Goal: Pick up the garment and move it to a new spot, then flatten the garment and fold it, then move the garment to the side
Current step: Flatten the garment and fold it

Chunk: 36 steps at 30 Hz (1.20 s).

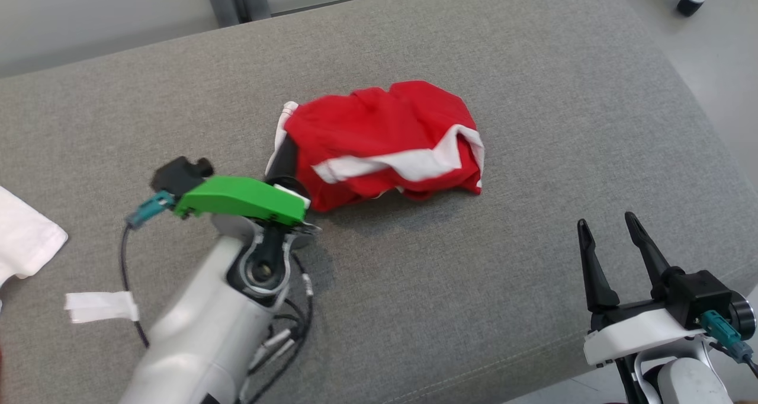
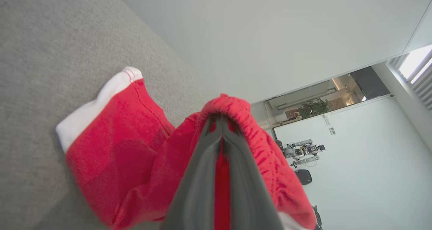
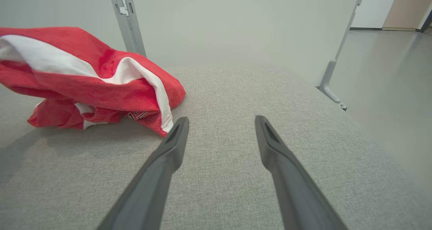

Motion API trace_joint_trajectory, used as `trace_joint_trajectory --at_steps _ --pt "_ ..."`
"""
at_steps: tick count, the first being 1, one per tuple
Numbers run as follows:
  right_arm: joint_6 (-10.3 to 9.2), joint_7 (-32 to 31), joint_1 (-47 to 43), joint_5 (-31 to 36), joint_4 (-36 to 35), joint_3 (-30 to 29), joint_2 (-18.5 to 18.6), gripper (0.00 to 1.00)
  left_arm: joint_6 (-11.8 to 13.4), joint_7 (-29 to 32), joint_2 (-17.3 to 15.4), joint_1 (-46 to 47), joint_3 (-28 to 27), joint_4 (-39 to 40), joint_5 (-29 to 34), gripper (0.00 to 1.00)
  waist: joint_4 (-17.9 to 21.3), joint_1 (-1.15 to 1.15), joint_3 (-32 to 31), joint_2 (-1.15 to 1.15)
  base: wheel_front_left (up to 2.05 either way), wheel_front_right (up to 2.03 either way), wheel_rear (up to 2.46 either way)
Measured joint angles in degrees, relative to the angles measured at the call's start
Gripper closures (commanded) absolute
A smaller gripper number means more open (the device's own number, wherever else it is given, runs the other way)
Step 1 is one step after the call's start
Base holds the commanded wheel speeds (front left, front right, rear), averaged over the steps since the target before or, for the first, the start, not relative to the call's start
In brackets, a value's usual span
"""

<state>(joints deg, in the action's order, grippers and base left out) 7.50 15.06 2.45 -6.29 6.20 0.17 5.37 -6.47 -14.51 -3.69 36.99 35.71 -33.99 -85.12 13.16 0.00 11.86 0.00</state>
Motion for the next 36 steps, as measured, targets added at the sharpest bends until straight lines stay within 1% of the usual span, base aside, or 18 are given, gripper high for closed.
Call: trace_joint_trajectory --at_steps 2,5,7,9,11,12,19,20,21,23,25,29,32,33,36 --pt "0.00 0.0 0.0 0.0 0.0 -0.2 0.0 0.00 1.4 -0.3 -1.6 1.5 -3.1 -3.5 0.2 1.00 -0.2 0.00 0.0 0.00 0.00 0.00 0.00" --pt "0.00 0.0 0.0 0.0 0.0 -0.2 0.0 0.00 3.2 -0.5 -3.4 3.1 -5.5 -8.8 2.2 1.00 -0.4 0.00 0.0 0.00 0.00 0.00 0.00" --pt "0.00 0.0 0.0 0.0 0.0 -0.1 0.0 0.00 4.5 -0.5 -3.7 3.6 -5.4 -12.1 4.0 1.00 -0.5 0.00 0.0 0.00 0.00 0.00 0.00" --pt "0.00 0.0 0.0 0.0 0.1 0.0 0.0 0.00 5.0 -0.5 -3.7 4.2 -4.4 -15.3 5.7 1.00 -0.7 0.00 0.1 0.00 0.00 0.00 0.00" --pt "0.00 0.0 0.1 0.0 0.1 0.1 0.0 0.00 4.9 -0.5 -3.4 4.5 -3.6 -17.8 6.5 1.00 -0.9 0.00 0.2 0.00 0.00 0.00 0.00" --pt "0.00 0.0 0.2 0.0 0.1 0.2 0.0 0.00 4.1 -0.5 -2.7 4.8 -3.5 -19.6 6.6 1.00 -0.9 0.00 0.3 0.00 0.00 0.00 0.00" --pt "0.00 0.0 0.1 0.0 0.2 0.1 0.3 0.00 0.9 -0.2 -1.3 5.1 -2.7 -21.7 6.1 1.00 -1.1 0.00 -0.5 0.00 0.00 0.00 0.00" --pt "0.00 0.0 0.0 0.0 0.2 0.0 0.3 0.00 0.6 -0.2 -1.3 5.1 -2.4 -21.5 6.3 0.96 -1.2 0.00 -0.7 0.00 0.00 0.00 0.00" --pt "0.00 0.0 -0.2 0.1 0.1 -0.1 0.4 0.00 0.3 -0.2 -1.5 5.1 -2.0 -21.0 6.9 0.68 -1.2 0.00 -1.0 0.00 0.00 0.00 0.00" --pt "0.00 0.0 -1.1 0.2 -0.1 -0.3 0.4 0.00 -0.2 -0.2 -2.1 4.6 -1.2 -19.3 7.7 0.00 -1.2 0.00 -1.7 0.00 0.00 0.00 0.00" --pt "0.00 0.0 -2.0 0.2 -0.4 -0.6 0.4 0.00 -0.6 -0.3 -2.7 3.0 -0.4 -17.1 9.4 0.00 -1.3 0.00 -2.6 0.00 0.00 0.00 0.00" --pt "0.00 0.0 -3.3 0.2 -1.4 -1.1 0.2 0.00 -0.6 -0.5 -4.3 -1.4 1.4 -13.6 12.5 0.00 -1.3 0.00 -4.2 0.00 0.00 0.00 0.00" --pt "0.00 0.0 -3.7 0.1 -1.5 -0.9 -0.1 0.00 -0.7 0.0 -3.8 -3.8 1.5 -12.2 11.9 0.00 -1.7 0.00 -4.6 0.00 0.00 0.00 0.00" --pt "0.00 0.0 -3.7 0.1 -1.4 -0.8 -0.2 0.00 -0.7 0.9 -3.4 -4.1 1.5 -11.9 10.7 0.00 -1.8 0.00 -4.7 0.00 0.00 0.00 0.00" --pt "0.00 0.0 -3.7 0.1 -1.3 -0.3 -0.2 0.00 -0.8 2.2 -2.7 -4.2 2.1 -12.2 10.4 0.00 -2.0 0.00 -4.6 0.00 0.00 0.00 0.00"
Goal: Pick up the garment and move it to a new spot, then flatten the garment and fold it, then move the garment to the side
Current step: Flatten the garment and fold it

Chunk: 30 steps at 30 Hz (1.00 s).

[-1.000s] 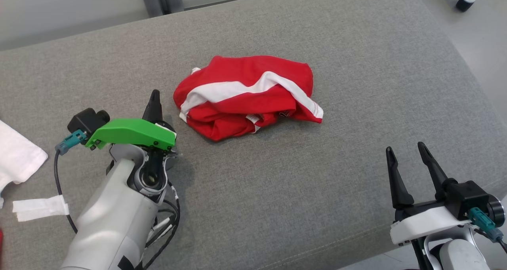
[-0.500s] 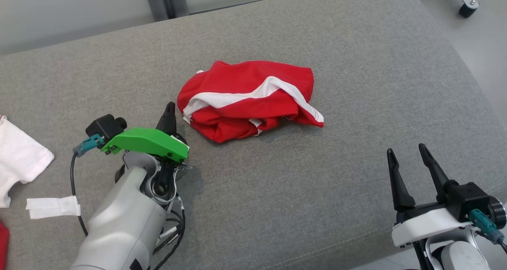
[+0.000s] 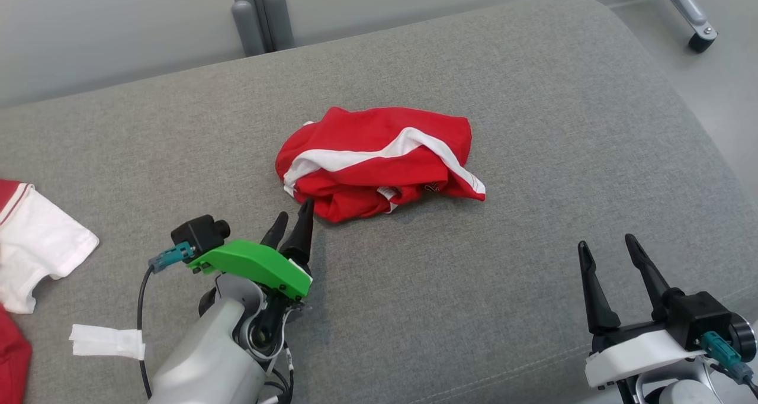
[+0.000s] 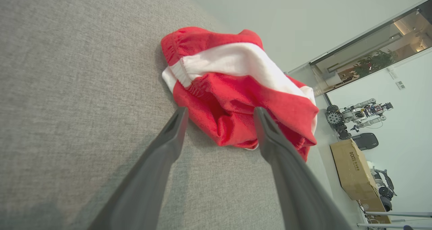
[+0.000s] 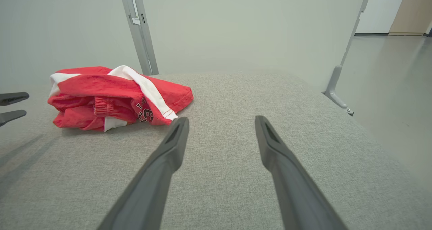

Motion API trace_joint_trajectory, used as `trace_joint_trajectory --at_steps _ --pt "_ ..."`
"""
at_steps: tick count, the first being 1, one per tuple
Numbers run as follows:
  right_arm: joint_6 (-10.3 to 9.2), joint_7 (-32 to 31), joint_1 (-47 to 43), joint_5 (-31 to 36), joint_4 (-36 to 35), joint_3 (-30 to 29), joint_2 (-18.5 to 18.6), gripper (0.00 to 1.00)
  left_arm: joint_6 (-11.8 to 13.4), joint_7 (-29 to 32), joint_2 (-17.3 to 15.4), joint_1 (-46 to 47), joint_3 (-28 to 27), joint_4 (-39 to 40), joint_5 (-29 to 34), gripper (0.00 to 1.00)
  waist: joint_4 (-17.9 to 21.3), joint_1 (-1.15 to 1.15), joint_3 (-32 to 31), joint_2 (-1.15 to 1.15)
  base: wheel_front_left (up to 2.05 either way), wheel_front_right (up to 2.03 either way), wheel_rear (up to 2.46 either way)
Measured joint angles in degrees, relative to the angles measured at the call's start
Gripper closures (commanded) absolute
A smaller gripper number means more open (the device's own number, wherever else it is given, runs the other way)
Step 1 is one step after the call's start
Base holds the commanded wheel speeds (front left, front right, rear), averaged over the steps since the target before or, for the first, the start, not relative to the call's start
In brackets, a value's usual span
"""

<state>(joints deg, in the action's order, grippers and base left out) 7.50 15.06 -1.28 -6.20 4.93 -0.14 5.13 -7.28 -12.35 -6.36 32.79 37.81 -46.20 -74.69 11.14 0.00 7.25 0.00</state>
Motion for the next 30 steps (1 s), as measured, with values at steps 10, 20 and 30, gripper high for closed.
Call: trace_joint_trajectory --at_steps 10,20,30 --pt "0.00 0.0 1.0 -0.3 0.3 1.5 0.3 0.00 0.0 3.2 0.6 6.4 -0.4 -8.1 -0.9 0.00 1.7 0.00 1.5 0.00 0.00 0.00 0.00" --pt "0.00 0.0 1.1 -0.3 0.5 1.7 -0.3 0.00 0.2 4.3 1.6 10.3 0.5 -16.4 -0.5 0.00 3.1 0.00 3.1 0.00 0.00 0.00 0.00" --pt "0.00 0.0 1.3 -0.3 1.2 1.8 -0.8 0.00 0.0 6.0 2.8 10.2 0.7 -10.8 -3.7 0.21 2.2 0.00 3.0 0.00 0.00 0.00 0.00"
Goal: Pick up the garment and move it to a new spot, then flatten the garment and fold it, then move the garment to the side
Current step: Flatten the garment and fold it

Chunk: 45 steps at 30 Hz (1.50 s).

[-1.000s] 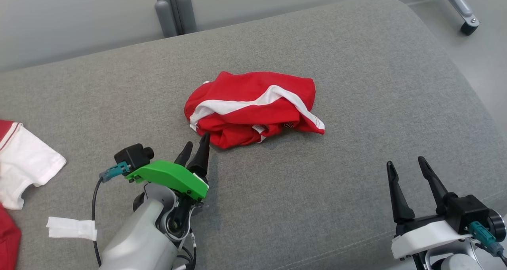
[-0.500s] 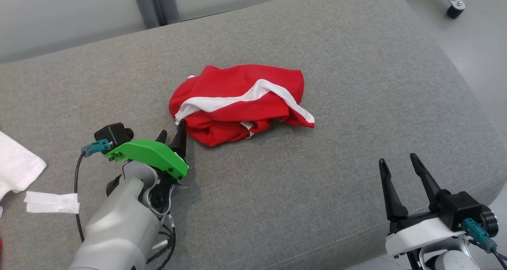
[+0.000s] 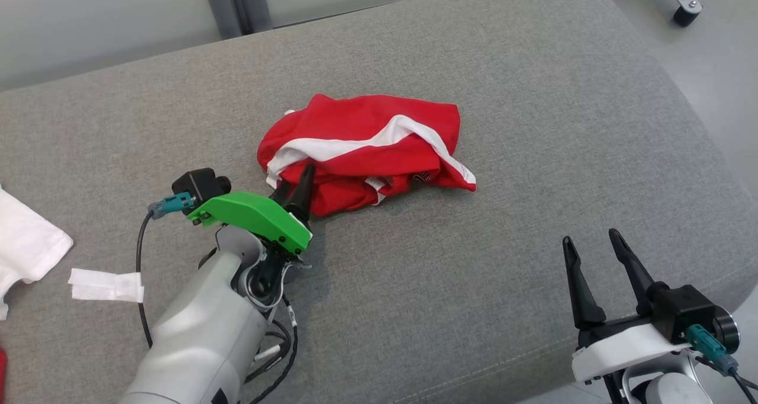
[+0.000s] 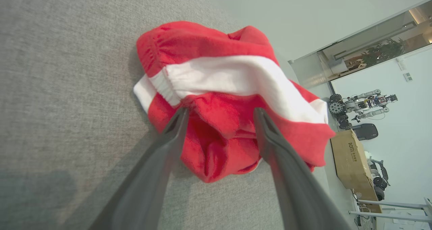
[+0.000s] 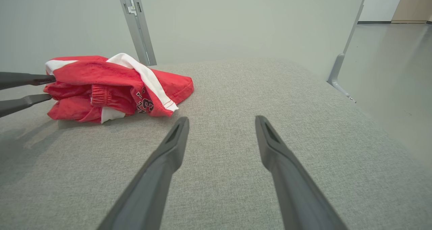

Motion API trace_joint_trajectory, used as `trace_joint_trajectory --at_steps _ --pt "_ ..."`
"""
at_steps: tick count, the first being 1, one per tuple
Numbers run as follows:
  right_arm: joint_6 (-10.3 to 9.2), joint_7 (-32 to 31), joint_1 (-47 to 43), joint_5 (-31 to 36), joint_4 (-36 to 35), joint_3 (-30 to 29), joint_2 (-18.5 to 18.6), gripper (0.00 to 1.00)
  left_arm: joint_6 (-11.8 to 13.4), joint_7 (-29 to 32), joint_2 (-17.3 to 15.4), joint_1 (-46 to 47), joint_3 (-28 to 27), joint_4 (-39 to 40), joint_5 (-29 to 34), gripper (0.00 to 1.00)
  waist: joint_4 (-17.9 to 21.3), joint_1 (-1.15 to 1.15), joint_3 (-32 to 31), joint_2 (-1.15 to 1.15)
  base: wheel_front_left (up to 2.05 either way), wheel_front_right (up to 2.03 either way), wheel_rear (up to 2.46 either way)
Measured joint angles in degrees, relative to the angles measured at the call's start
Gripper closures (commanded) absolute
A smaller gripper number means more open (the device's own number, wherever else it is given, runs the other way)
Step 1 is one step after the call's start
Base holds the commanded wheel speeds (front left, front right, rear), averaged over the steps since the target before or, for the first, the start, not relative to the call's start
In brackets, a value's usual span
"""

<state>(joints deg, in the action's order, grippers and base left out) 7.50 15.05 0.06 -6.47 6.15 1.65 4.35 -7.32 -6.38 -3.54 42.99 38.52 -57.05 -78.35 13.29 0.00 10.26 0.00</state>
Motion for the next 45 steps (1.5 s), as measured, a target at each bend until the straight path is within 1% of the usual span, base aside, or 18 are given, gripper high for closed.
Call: trace_joint_trajectory --at_steps 1,2,3,4,8,14,15,18,22,26,28,31,38,40,41,42,44,45 --pt "0.00 0.0 0.2 0.0 0.0 0.0 0.0 0.00 0.0 0.0 0.0 0.0 0.2 0.4 -0.1 0.57 -0.1 0.00 0.0 0.00 0.00 0.00 0.00" --pt "0.00 0.0 0.3 0.0 0.0 0.0 0.0 0.00 0.0 0.0 0.1 0.0 0.4 0.7 -0.1 0.57 -0.2 0.00 0.0 0.00 0.00 0.00 0.00" --pt "0.00 0.0 0.3 0.0 0.0 0.1 -0.1 0.00 0.0 -0.1 0.1 0.0 0.7 1.1 -0.1 0.73 -0.2 0.00 0.0 0.00 0.00 0.00 0.00" --pt "0.00 0.0 0.3 0.0 0.0 0.1 -0.1 0.00 0.0 -0.6 0.1 0.0 0.9 1.3 0.0 1.00 -0.3 0.00 0.0 0.00 0.00 0.00 0.00" --pt "0.00 0.0 0.5 0.0 0.0 0.0 -0.2 0.00 0.0 -2.6 -0.6 -0.1 2.4 2.5 0.9 1.00 -0.5 0.00 0.1 0.00 0.00 0.00 0.00" --pt "0.00 0.0 0.1 0.0 -0.3 -1.0 -0.4 0.00 -0.1 -8.4 -6.3 0.0 4.4 7.9 9.2 1.00 -1.0 0.00 -0.2 0.00 0.00 0.00 0.00" --pt "0.00 0.0 -0.2 0.0 -0.4 -1.4 -0.4 0.00 -0.1 -8.4 -7.1 -0.1 4.1 9.5 11.5 1.00 -1.3 0.00 -0.3 0.00 0.00 0.00 0.00" --pt "0.00 0.0 -1.4 0.0 -0.5 -2.4 -0.5 0.00 0.6 -8.7 -10.1 -1.5 -1.3 18.3 20.0 1.00 -2.3 0.00 -0.5 0.00 0.00 0.00 0.00" --pt "0.00 0.0 -2.2 0.0 -0.7 -3.0 -0.8 0.00 4.0 -8.8 -11.3 -12.0 -5.1 33.1 29.9 1.00 -3.8 0.00 -0.8 0.00 0.00 0.00 0.00" --pt "0.00 0.0 -2.4 0.0 -0.9 -3.0 -0.9 0.00 6.1 -8.8 -11.4 -23.6 -2.7 40.5 34.6 1.00 -5.5 0.00 -1.0 0.00 0.00 0.00 0.00" --pt "0.00 0.0 -2.4 0.0 -0.9 -2.7 -0.9 0.00 6.0 -8.7 -11.0 -27.8 -0.6 40.5 35.0 1.00 -6.2 0.00 -1.0 0.00 0.00 0.00 0.00" --pt "0.00 0.0 -2.4 0.0 -0.8 -2.4 -0.8 0.00 4.4 -8.7 -8.7 -30.6 2.9 37.4 35.4 1.00 -7.4 0.00 -0.9 0.00 0.00 0.00 0.00" --pt "0.00 0.0 -2.2 0.0 -0.1 -1.4 0.2 0.00 0.7 -8.7 -2.2 -28.6 10.3 24.1 37.6 1.00 -8.7 0.00 -1.6 0.00 0.00 0.00 0.00" --pt "0.00 0.0 -2.1 0.0 0.0 -1.2 0.4 0.00 0.3 -8.7 -1.2 -26.9 9.7 23.0 37.9 1.00 -8.5 0.00 -1.6 0.00 0.00 0.00 0.00" --pt "0.00 0.0 -2.1 0.0 0.0 -1.1 0.4 0.00 0.3 -8.7 -0.8 -26.0 9.3 22.7 38.6 0.91 -8.5 0.00 -1.6 0.00 0.00 0.00 0.00" --pt "0.00 0.0 -2.1 0.0 0.0 -1.1 0.5 0.00 0.2 -8.7 -0.4 -25.4 8.5 22.6 38.9 0.69 -8.4 0.00 -1.6 0.00 0.00 0.00 0.00" --pt "0.00 0.0 -2.1 0.0 0.1 -1.0 0.5 0.00 0.2 -8.8 0.0 -24.9 7.4 21.8 39.2 0.60 -8.3 0.00 -1.8 0.00 0.00 0.00 0.00" --pt "0.00 0.0 -2.1 0.0 0.2 -1.0 0.5 0.00 0.2 -8.8 0.1 -24.8 7.1 21.2 39.4 0.60 -8.2 0.00 -1.9 0.00 0.00 0.00 0.00"
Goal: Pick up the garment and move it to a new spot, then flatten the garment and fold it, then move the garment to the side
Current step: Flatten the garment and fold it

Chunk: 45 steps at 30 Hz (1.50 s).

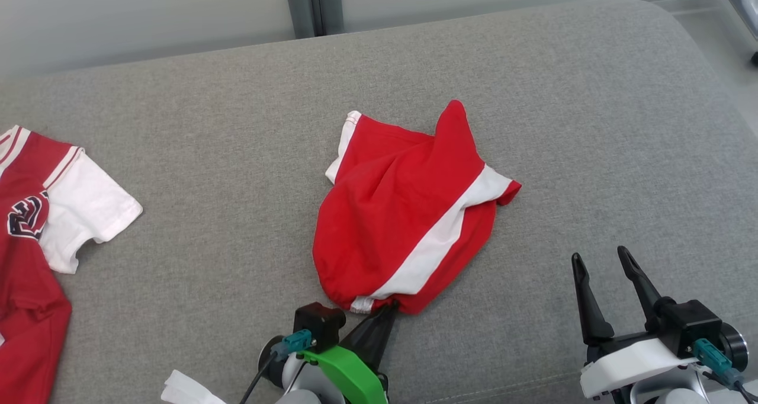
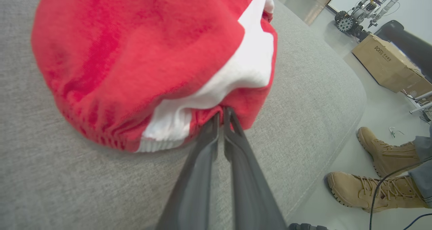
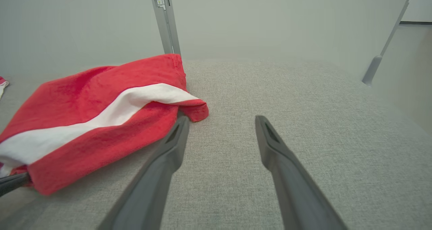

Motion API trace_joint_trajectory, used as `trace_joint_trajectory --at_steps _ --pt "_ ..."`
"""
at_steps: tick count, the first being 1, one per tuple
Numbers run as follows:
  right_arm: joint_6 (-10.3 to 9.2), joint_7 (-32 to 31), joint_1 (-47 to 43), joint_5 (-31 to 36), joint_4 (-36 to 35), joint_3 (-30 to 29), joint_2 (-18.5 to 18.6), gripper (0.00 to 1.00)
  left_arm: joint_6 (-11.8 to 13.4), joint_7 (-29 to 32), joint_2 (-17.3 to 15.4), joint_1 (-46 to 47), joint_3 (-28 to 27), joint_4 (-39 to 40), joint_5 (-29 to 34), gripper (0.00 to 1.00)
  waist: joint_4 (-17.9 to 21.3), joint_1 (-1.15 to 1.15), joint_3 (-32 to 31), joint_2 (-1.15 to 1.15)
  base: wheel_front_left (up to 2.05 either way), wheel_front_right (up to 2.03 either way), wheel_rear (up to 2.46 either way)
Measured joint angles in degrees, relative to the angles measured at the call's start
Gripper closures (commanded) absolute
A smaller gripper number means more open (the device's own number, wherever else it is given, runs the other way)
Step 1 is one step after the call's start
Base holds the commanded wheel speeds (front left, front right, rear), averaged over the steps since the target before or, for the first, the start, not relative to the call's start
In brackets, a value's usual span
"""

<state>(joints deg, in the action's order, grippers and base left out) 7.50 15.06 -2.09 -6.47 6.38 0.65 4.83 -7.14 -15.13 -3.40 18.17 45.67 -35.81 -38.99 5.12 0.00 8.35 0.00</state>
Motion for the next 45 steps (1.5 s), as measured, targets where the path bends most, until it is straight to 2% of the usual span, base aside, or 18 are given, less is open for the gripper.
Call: trace_joint_trajectory --at_steps 1,2,3,10,13,17,27,31,34,38,45 --pt "0.00 0.0 0.0 0.0 0.1 0.1 0.0 0.00 0.0 0.0 0.2 0.1 -0.2 -0.6 0.3 0.53 0.1 0.00 -0.1 0.00 0.00 0.00 0.00" --pt "0.00 0.0 0.0 0.0 0.3 0.3 0.0 0.00 -0.1 0.0 0.4 0.2 -0.1 -1.6 0.2 0.08 0.3 0.00 -0.1 0.00 0.00 0.00 0.00" --pt "0.00 0.0 0.0 0.0 0.5 0.5 0.0 0.00 -0.2 0.0 0.5 0.2 0.3 -2.9 0.2 0.00 0.5 0.00 -0.2 0.00 0.00 0.00 0.00" --pt "0.00 0.0 -0.3 0.0 0.2 0.6 -0.1 0.00 -0.3 -0.1 0.6 0.3 1.4 -7.3 -4.5 0.00 1.9 0.00 -1.0 0.00 0.00 0.00 0.00" --pt "0.00 0.0 -0.4 0.1 -1.2 0.1 0.0 0.00 0.2 0.0 0.7 -0.5 -1.3 -6.1 -5.4 0.00 2.0 0.00 -1.6 0.00 0.00 0.00 0.00" --pt "0.00 0.0 -1.5 0.5 -3.2 -0.7 0.4 0.00 2.7 0.0 0.0 -4.3 -6.9 -1.2 -4.8 0.00 1.8 0.00 -2.8 0.00 0.00 0.00 0.00" --pt "0.00 0.0 -2.7 1.3 -6.6 -4.8 2.6 0.00 8.5 0.0 -5.3 -14.3 -16.7 13.1 -1.7 0.00 -1.5 0.00 -5.8 0.00 0.00 0.00 0.00" --pt "0.00 0.0 -3.2 1.4 -6.5 -7.1 3.3 0.00 10.7 0.0 -7.0 -17.7 -22.7 18.9 2.8 0.00 -3.3 0.00 -6.5 0.00 0.00 0.00 0.00" --pt "0.00 0.0 -3.9 1.5 -6.2 -9.0 3.7 0.00 10.6 0.0 -6.1 -20.8 -26.8 21.9 4.6 0.00 -4.5 0.00 -7.0 0.00 0.00 0.00 0.00" --pt "0.00 0.0 -4.7 1.6 -5.6 -10.7 4.0 0.00 9.0 0.0 -5.2 -23.3 -30.1 23.6 8.0 0.00 -5.6 0.00 -7.5 0.00 0.00 0.00 0.00" --pt "0.00 0.0 -5.2 1.9 -3.4 -11.3 4.0 0.00 3.6 0.0 -2.7 -26.8 -38.9 25.3 18.1 0.00 -6.6 0.00 -8.1 0.00 0.00 0.00 0.00"
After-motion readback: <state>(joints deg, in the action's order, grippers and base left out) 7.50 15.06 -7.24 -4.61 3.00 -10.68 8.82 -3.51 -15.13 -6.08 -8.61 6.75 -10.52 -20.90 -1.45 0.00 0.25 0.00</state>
